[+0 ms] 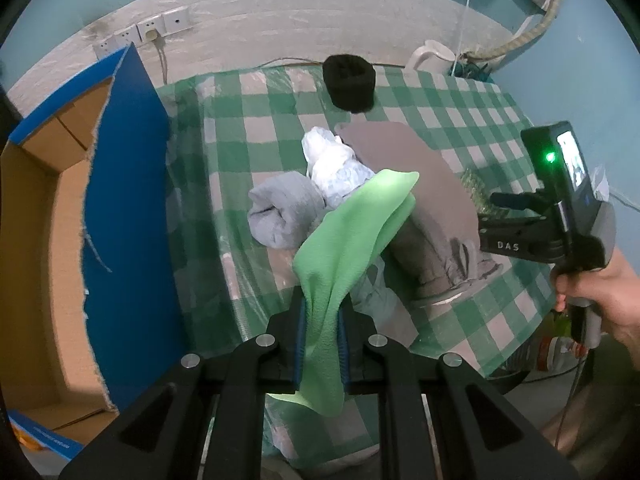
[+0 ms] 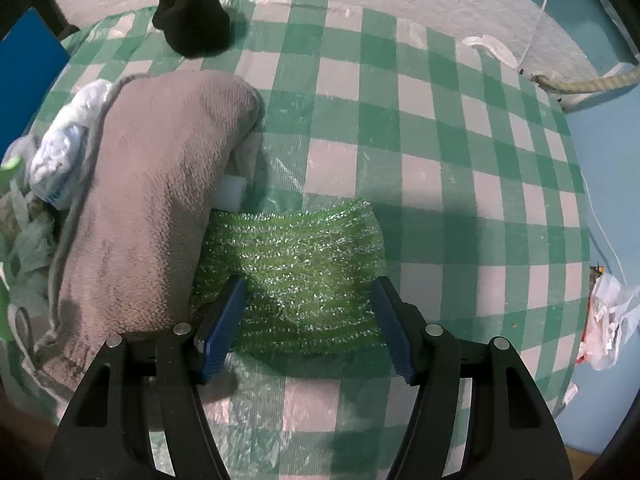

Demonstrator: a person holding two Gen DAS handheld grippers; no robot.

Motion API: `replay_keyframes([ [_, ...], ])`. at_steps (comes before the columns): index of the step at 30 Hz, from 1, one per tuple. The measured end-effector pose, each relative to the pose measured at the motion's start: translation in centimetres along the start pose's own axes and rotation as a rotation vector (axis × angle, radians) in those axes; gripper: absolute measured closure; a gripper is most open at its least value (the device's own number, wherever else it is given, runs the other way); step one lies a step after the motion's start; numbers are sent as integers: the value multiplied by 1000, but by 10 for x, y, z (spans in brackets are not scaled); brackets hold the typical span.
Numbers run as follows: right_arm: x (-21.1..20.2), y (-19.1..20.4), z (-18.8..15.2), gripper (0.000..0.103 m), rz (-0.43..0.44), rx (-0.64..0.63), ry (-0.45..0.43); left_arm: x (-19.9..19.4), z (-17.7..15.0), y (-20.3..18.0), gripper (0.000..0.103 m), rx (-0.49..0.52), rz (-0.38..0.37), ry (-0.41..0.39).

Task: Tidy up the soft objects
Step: 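Lift the light green cloth with the left tool while the right tool carries the mesh pad to the box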

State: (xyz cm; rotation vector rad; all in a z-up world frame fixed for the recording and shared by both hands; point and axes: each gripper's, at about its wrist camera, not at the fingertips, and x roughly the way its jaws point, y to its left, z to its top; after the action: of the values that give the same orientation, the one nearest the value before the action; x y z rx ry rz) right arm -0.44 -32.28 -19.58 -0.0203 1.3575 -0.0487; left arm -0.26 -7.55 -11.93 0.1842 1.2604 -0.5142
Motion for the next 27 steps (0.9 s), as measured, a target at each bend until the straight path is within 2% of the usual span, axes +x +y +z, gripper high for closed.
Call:
replay_keyframes([
  [4, 1, -3, -1, 39, 15, 3, -8, -5, 0, 1, 89, -4, 0, -11],
  [5, 1, -3, -2, 41, 21, 2, -12, -5, -1, 2, 89, -4, 1, -12],
  [7, 0, -1, -3, 58, 42, -17, -17, -5, 0, 2, 89, -4, 4, -12],
  [9, -3, 8, -5, 79, 57, -42, -15, -6, -1, 2, 89, -5, 7, -12],
  [11, -4, 15, -6, 91, 55, -68, -15, -7, -1, 3, 89, -5, 10, -14],
  [12, -4, 17, -6, 93, 52, -72, -13, -7, -1, 3, 89, -4, 11, -16],
  [19, -20, 9, -3, 95, 46, -37, -31, -18, -1, 4, 89, -4, 15, -46],
  [27, -65, 17, -3, 95, 34, -11, -113, -33, -1, 3, 89, 5, 20, -86],
])
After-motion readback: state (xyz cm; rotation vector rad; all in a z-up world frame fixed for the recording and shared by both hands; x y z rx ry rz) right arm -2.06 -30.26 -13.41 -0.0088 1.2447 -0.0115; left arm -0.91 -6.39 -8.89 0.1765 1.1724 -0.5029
